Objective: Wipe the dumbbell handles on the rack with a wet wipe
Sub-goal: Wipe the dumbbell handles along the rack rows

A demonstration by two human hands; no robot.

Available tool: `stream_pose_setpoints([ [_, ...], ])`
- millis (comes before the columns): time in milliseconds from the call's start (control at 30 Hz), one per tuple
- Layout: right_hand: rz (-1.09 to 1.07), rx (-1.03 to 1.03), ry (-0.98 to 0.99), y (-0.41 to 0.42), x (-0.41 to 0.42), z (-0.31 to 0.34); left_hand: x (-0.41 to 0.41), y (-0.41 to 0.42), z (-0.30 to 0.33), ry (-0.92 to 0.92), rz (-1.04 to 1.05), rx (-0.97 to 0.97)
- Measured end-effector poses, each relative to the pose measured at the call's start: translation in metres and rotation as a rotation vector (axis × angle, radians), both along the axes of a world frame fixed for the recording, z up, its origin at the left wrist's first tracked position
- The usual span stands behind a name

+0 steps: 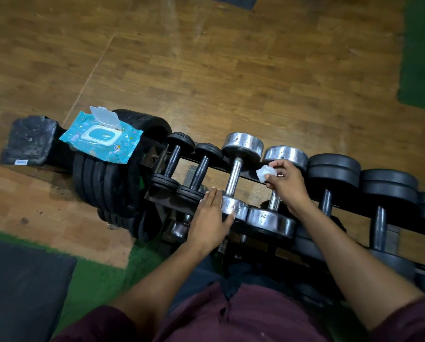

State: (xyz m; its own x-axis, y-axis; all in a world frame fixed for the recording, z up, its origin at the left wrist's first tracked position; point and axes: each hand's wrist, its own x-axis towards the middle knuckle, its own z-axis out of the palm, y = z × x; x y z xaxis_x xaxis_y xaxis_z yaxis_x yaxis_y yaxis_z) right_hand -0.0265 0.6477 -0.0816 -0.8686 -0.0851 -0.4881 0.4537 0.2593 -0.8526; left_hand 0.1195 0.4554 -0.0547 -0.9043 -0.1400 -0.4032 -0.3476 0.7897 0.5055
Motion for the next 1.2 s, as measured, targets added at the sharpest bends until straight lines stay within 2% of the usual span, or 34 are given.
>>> stream_pose_setpoints([
  [133,0.046,0.239,0.140,0.028,0.009,0.009,0.009,0.025,0.005,0.091,-0.174,-0.032],
  [233,0.089,0.411,0.219,0.039,0.015,0.014,0.015,0.043,0.002,0.060,-0.358,-0.026],
  [333,0.288,0.607,0.264,0.045,0.023,0.015,0.025,0.053,-0.007,-0.014,-0.531,-0.024],
  [433,0.504,0.741,0.226,0.046,0.032,0.012,0.030,0.049,-0.016,-0.021,-0.595,-0.045],
  [533,0.597,0.760,0.121,0.041,0.038,0.010,0.028,0.046,-0.020,-0.008,-0.609,-0.029],
  [767,0.493,0.724,0.043,0.034,0.039,0.006,0.031,0.046,-0.025,0.011,-0.615,-0.023],
  [1033,0.294,0.798,0.252,0.028,0.031,-0.006,0.033,0.043,-0.025,-0.024,-0.633,-0.019],
  [1200,0.445,0.807,0.295,0.030,0.030,-0.009,0.034,0.051,-0.017,-0.053,-0.557,-0.022],
])
